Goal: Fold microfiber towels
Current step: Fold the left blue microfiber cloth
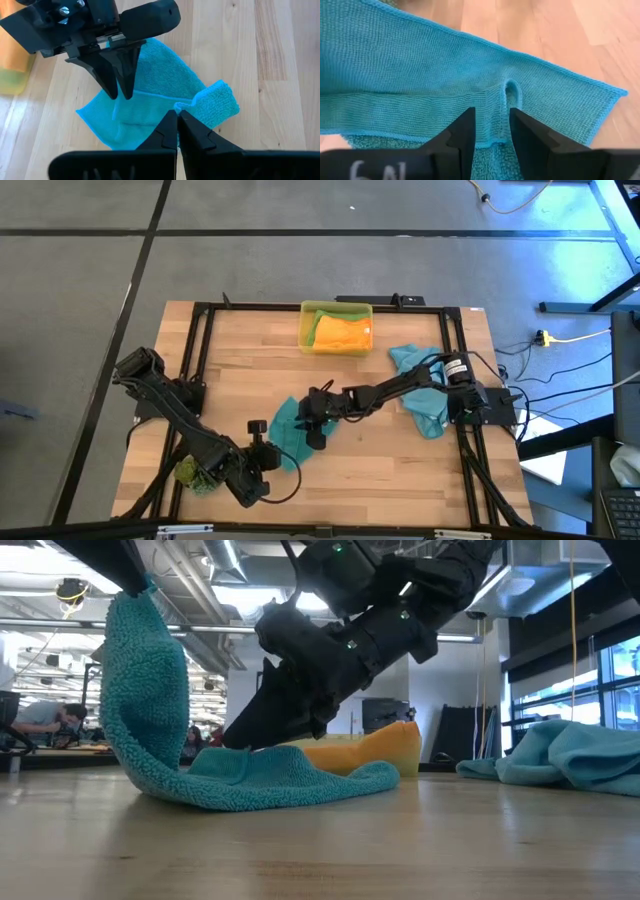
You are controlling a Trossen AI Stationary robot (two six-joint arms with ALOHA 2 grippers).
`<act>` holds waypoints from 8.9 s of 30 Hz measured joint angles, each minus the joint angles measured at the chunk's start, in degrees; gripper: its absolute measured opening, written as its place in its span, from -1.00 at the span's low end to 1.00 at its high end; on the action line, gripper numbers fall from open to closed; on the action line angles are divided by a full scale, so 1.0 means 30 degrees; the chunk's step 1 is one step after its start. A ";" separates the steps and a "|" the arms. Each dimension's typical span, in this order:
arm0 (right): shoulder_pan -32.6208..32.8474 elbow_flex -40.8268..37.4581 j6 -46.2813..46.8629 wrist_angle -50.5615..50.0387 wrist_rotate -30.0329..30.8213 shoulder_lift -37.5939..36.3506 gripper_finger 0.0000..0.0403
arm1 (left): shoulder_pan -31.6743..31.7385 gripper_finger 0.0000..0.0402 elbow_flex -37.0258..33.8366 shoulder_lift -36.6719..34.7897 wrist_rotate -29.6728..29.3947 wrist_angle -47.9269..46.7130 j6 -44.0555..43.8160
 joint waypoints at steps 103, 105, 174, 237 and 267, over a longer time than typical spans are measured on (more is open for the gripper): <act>-0.5053 0.0211 -0.3588 -1.1214 0.3349 -1.7066 -1.00 | 0.7952 -1.00 0.0015 -0.9736 -0.7847 -0.2467 1.0355; -0.5515 0.0211 -0.3614 -1.1707 0.3331 -1.7463 -1.00 | 0.8786 -1.00 0.0015 -1.0250 -0.7254 -0.2467 1.0472; 0.0042 -1.4543 0.5813 -0.2183 0.9050 -1.6132 -1.00 | 0.3285 -1.00 -0.9159 -0.0109 -0.6248 0.5166 -0.0712; 0.3798 -1.5715 0.1979 0.5912 1.0018 -1.5815 -0.19 | 0.4145 -0.45 -0.7927 0.0452 0.0221 1.3788 0.4529; 0.4529 -1.5722 0.0588 0.8469 0.7624 -1.5620 -0.19 | 0.6433 -0.01 -0.6283 0.2390 0.2852 0.8722 0.8915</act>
